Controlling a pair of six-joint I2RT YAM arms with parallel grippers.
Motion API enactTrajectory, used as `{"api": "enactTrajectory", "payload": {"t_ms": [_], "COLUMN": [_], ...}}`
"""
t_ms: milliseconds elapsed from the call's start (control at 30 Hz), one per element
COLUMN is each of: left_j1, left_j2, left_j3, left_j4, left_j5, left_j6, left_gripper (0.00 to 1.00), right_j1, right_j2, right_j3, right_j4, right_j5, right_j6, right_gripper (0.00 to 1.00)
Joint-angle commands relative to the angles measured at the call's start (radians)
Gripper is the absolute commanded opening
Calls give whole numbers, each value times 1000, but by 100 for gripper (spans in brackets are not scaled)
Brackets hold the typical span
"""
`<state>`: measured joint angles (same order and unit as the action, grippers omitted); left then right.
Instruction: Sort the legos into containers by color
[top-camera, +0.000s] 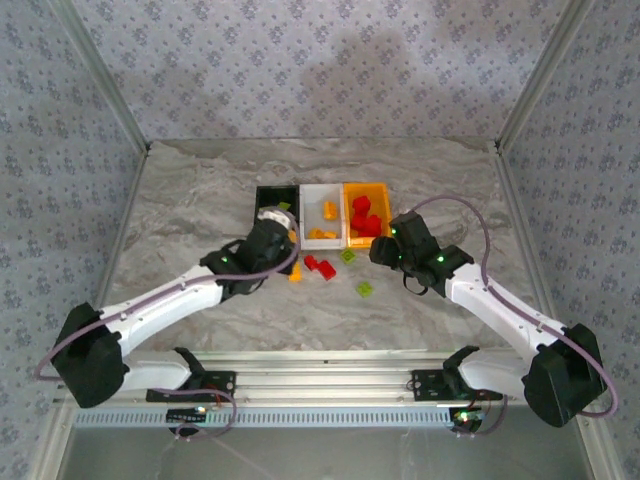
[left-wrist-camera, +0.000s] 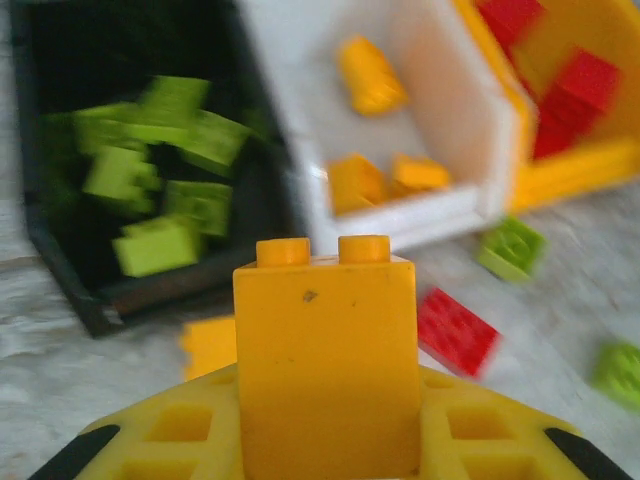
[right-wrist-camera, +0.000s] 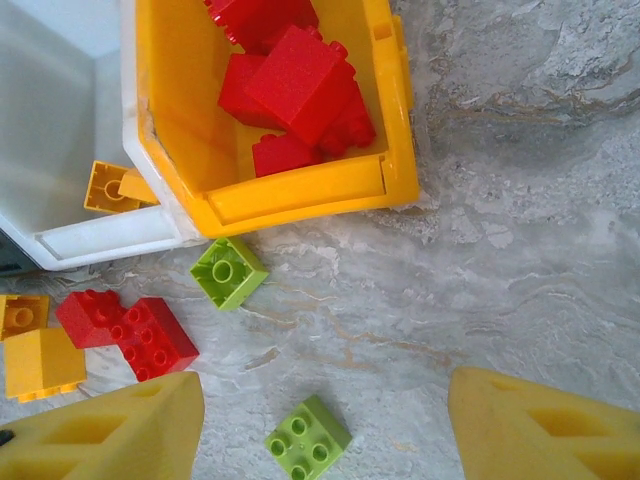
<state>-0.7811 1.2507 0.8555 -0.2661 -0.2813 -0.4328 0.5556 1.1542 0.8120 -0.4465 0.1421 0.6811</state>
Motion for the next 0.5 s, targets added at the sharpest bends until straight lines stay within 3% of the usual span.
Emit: {"api": "enactTrajectory", "payload": {"t_ms": [0, 233, 467], "left_j1": [102, 236, 272], "left_j2": [46, 284, 431], "left_j3": [34, 219, 380], "left_j4": [30, 33, -15], "left_j5": [21, 78, 105], "left_j6": [-32, -40, -43], "left_gripper": [29, 29, 50], "right_j1": [-3, -2, 1], "right_j2": [-2, -5, -12], "right_j3": [-12, -19, -45], "right_j4": [5, -8, -5], "right_j5": [-3, -9, -28], "right_j6": [19, 18, 20], "right_gripper": [68, 67, 68]}}
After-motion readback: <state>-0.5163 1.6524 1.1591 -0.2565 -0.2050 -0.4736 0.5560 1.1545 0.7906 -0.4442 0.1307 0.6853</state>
